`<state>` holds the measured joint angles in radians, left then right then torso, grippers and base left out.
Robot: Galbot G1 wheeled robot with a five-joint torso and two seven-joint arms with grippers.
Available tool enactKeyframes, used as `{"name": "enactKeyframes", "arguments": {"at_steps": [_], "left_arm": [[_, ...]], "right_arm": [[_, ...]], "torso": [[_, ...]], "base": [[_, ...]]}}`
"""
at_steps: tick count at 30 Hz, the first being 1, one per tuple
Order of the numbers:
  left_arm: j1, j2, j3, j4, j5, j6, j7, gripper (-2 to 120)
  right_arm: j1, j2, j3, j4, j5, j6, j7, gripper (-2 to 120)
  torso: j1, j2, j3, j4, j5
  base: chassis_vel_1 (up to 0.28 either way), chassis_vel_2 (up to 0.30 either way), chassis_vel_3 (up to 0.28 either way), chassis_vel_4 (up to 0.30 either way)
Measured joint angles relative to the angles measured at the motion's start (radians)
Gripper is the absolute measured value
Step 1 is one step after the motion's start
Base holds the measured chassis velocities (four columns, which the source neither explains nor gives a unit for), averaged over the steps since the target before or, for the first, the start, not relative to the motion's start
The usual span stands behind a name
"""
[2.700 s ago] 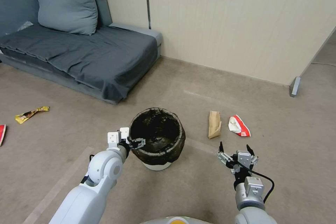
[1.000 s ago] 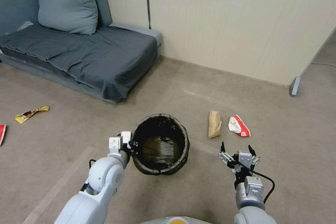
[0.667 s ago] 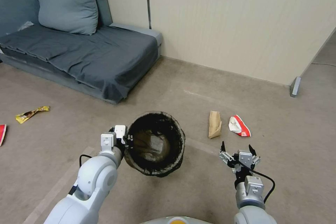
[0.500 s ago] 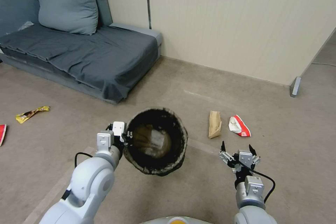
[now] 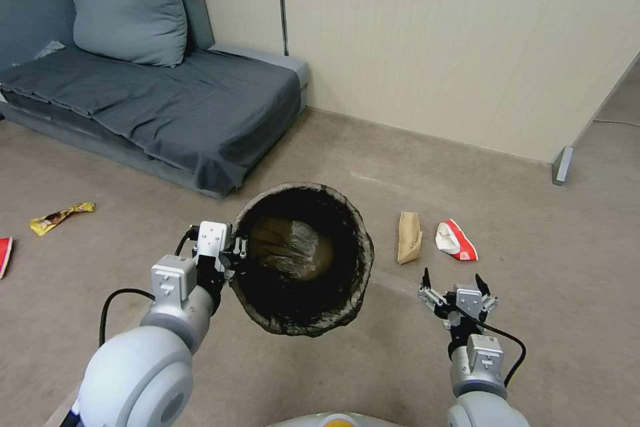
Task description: Pick up the trash bin, then pick up the garbage from the floor and place it into the trash bin.
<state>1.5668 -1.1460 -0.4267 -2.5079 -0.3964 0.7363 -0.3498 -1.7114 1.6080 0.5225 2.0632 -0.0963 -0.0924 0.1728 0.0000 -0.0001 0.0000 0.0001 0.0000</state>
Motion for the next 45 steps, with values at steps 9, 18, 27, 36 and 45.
{"name": "enactKeyframes", "arguments": {"at_steps": [9, 18, 27, 36, 45], "left_arm": [[0.015, -0.024, -0.003, 0.001, 0.034, 0.000, -0.003, 0], [0.009, -0.031, -0.002, 0.004, 0.035, -0.001, -0.004, 0], [0.005, -0.028, 0.001, 0.006, 0.035, -0.001, -0.004, 0], [0.006, -0.029, 0.004, 0.007, 0.045, -0.001, -0.004, 0], [0.006, -0.032, 0.002, 0.007, 0.050, -0.001, -0.002, 0]], "right_arm": [[-0.007, 0.000, 0.006, 0.008, -0.008, 0.015, -0.008, 100], [-0.004, 0.000, 0.017, 0.012, 0.001, 0.029, -0.020, 100], [0.007, 0.000, 0.014, 0.008, -0.001, 0.030, -0.027, 100], [0.004, 0.000, 0.012, 0.008, -0.001, 0.028, -0.024, 100], [0.005, 0.000, 0.015, 0.006, 0.004, 0.026, -0.022, 100]], "torso": [[0.000, 0.000, 0.000, -0.0001, 0.0001], [0.000, 0.000, 0.000, -0.0002, 0.0001], [0.000, 0.000, 0.000, -0.0001, 0.0001], [0.000, 0.000, 0.000, -0.0001, 0.0001], [0.000, 0.000, 0.000, -0.0001, 0.0000]], "base": [[0.000, 0.000, 0.000, 0.000], [0.000, 0.000, 0.000, 0.000], [-0.024, 0.023, 0.030, -0.024], [-0.105, 0.101, 0.098, -0.083], [-0.062, 0.046, 0.047, -0.057]]}}
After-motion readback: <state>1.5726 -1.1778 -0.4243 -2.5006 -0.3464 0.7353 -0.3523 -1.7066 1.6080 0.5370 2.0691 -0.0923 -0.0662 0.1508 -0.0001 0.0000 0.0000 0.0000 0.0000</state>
